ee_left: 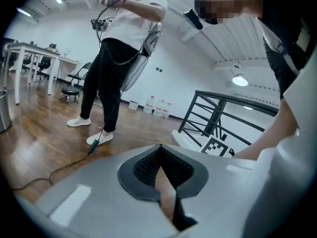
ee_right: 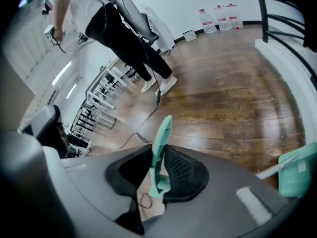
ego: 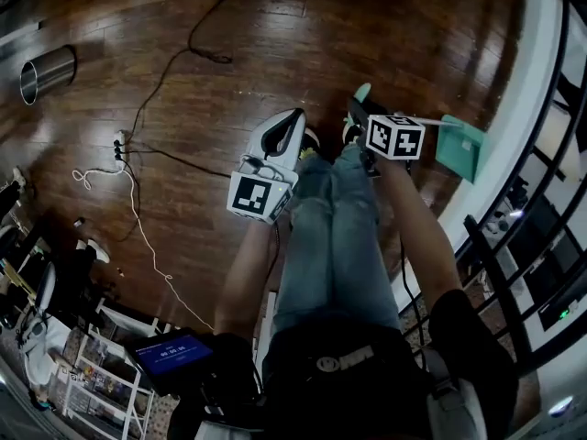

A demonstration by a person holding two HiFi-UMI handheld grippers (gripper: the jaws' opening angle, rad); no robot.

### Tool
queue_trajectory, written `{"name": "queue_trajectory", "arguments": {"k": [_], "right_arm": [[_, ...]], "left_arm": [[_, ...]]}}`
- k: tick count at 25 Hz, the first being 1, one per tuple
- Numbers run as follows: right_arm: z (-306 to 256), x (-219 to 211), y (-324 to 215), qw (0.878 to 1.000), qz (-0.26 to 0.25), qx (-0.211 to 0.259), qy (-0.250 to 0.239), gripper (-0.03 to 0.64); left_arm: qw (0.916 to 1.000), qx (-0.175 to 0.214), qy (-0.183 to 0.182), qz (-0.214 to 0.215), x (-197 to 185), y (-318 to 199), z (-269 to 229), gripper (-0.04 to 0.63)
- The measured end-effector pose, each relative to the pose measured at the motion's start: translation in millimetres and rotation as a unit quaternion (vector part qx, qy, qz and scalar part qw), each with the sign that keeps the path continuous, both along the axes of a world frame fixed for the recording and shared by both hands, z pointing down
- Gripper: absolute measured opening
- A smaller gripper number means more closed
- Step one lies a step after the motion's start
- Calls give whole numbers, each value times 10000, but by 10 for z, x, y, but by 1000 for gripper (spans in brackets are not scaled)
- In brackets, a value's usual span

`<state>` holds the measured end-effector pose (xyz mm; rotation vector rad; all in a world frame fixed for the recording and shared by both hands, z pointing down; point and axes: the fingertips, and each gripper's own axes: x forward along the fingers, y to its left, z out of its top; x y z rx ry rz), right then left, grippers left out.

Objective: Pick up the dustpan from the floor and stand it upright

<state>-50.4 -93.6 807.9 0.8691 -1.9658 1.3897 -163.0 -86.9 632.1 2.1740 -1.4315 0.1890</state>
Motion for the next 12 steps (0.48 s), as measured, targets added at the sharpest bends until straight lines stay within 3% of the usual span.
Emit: {"name": "queue_trajectory", "arguments": {"k": [7, 12], "right_arm": [[-1824, 376, 274, 9943, -51, -45, -1062, 67], [-1924, 373, 525, 9722, -309, -505, -2265, 58]], "left_arm": [[9958, 690, 260, 535, 438, 122, -1596, 18], [9936, 819, 290, 723, 546, 227, -1620, 18]]}}
